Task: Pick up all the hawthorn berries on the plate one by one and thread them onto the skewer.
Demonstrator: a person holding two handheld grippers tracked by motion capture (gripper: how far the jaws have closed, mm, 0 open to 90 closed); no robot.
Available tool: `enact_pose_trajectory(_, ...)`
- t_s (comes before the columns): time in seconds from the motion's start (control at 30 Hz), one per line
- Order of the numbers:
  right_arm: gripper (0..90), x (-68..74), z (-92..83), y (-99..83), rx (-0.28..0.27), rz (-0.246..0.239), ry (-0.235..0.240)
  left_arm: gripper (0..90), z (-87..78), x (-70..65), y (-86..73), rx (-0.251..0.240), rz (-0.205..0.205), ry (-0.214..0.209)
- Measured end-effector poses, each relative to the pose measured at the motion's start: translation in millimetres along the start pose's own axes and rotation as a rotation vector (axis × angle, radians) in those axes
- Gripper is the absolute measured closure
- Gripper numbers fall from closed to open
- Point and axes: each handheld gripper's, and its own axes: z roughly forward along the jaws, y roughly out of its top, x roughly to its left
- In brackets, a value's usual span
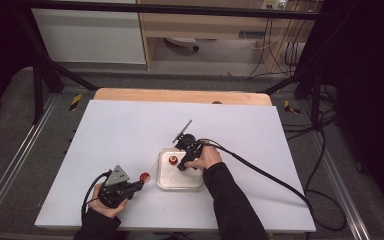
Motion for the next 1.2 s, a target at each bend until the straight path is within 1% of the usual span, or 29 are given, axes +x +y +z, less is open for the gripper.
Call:
enact_pose_trajectory(0.1, 61.5, 0.5, -1.0, 0.0, 0.003, 0.007, 0.000, 88.2, -0.1, -0.1, 0.1, -0.001, 0.001, 0.000)
enact_pose_trajectory(0.23, 61.7, 3.2, -7.4, -0.6, -0.026, 0.014, 0.008, 88.2, -0.9, -0.2, 0.1, -0.008, 0.001, 0.003)
enact_pose_trajectory(0.27, 61.7, 4.4, -10.4, -1.0, -0.035, 0.023, 0.007, 88.2, -1.2, -0.4, 0.1, -0.011, 0.001, 0.004)
enact_pose_trajectory(0.33, 61.8, 5.8, -16.9, -2.3, -0.069, 0.028, 0.009, 88.2, -1.9, -1.0, 0.3, -0.017, 0.002, 0.007)
enact_pose_trajectory(0.5, 61.9, 11.3, -29.5, -7.7, -0.162, 0.064, 0.013, 88.2, -2.9, -3.0, 0.7, -0.033, 0.001, 0.011)
enact_pose_trajectory(0.6, 62.0, 12.8, -34.8, -13.1, -0.230, 0.091, 0.032, 88.1, -3.9, -4.0, 1.0, -0.043, 0.001, 0.013)
enact_pose_trajectory(0.67, 62.0, 13.0, -37.8, -17.9, -0.282, 0.118, 0.043, 88.1, -4.4, -5.1, 1.2, -0.050, -0.001, 0.015)
enact_pose_trajectory(0.77, 62.0, 12.0, -42.0, -26.9, -0.377, 0.169, 0.079, 88.1, -4.9, -8.3, 1.6, -0.065, -0.004, 0.013)
enact_pose_trajectory(0.87, 62.0, 11.5, -45.9, -35.8, -0.461, 0.206, 0.091, 88.1, -4.9, -11.7, 2.4, -0.076, -0.008, 0.013)
enact_pose_trajectory(1.0, 62.1, 10.7, -48.9, -46.6, -0.584, 0.269, 0.133, 88.2, -5.1, -14.9, 2.9, -0.092, -0.028, 0.022)
enact_pose_trajectory(1.07, 62.1, 10.6, -48.7, -51.3, -0.641, 0.302, 0.144, 88.1, -5.5, -16.2, 3.2, -0.101, -0.042, 0.026)
enact_pose_trajectory(1.2, 62.1, 9.1, -46.8, -58.6, -0.743, 0.363, 0.177, 88.1, -5.3, -18.8, 3.5, -0.119, -0.062, 0.027)
